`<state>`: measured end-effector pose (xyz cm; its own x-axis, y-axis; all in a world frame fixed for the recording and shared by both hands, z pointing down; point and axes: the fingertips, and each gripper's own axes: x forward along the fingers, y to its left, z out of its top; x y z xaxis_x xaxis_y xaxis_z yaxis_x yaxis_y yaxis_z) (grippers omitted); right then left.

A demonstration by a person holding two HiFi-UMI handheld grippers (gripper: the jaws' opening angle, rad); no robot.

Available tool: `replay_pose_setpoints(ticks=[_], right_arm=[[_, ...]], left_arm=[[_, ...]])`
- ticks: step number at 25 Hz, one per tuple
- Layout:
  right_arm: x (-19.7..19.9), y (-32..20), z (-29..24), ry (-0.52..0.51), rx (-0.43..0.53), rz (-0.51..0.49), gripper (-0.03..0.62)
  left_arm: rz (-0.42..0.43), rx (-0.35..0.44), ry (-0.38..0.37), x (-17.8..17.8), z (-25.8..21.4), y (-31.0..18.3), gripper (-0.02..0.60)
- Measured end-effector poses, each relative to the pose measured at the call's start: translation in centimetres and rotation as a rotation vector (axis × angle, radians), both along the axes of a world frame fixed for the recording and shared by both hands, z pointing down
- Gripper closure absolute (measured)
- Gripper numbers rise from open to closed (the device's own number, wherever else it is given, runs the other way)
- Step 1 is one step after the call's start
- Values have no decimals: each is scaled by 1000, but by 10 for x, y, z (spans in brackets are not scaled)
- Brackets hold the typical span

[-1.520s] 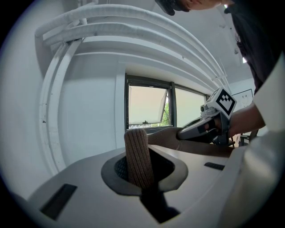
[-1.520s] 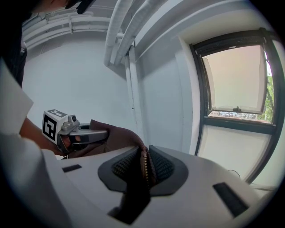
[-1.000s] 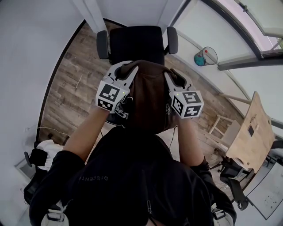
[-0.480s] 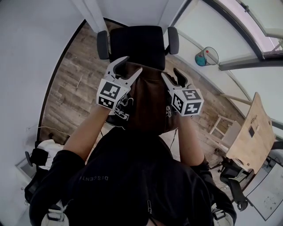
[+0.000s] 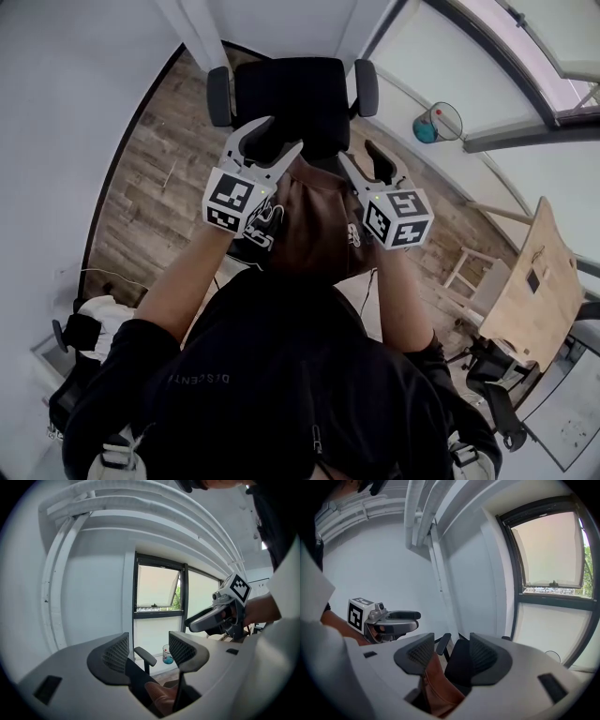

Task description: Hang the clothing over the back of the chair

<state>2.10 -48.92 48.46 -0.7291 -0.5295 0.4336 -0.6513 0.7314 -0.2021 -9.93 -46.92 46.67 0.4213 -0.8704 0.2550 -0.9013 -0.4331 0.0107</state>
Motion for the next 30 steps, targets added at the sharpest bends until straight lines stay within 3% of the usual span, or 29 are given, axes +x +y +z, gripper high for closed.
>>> replay_pose_setpoints(ticks=[11, 18, 30], right_arm=[[-4, 43, -49, -107, 98, -84, 379], [4, 74, -77, -136, 162, -112, 404], [27, 122, -123, -195, 286, -155, 466]], left_arm=[[6, 109, 24, 21, -58, 36, 322], [14, 160, 19, 37, -87, 69, 356], [-28, 208, 2, 59, -112, 116, 474]])
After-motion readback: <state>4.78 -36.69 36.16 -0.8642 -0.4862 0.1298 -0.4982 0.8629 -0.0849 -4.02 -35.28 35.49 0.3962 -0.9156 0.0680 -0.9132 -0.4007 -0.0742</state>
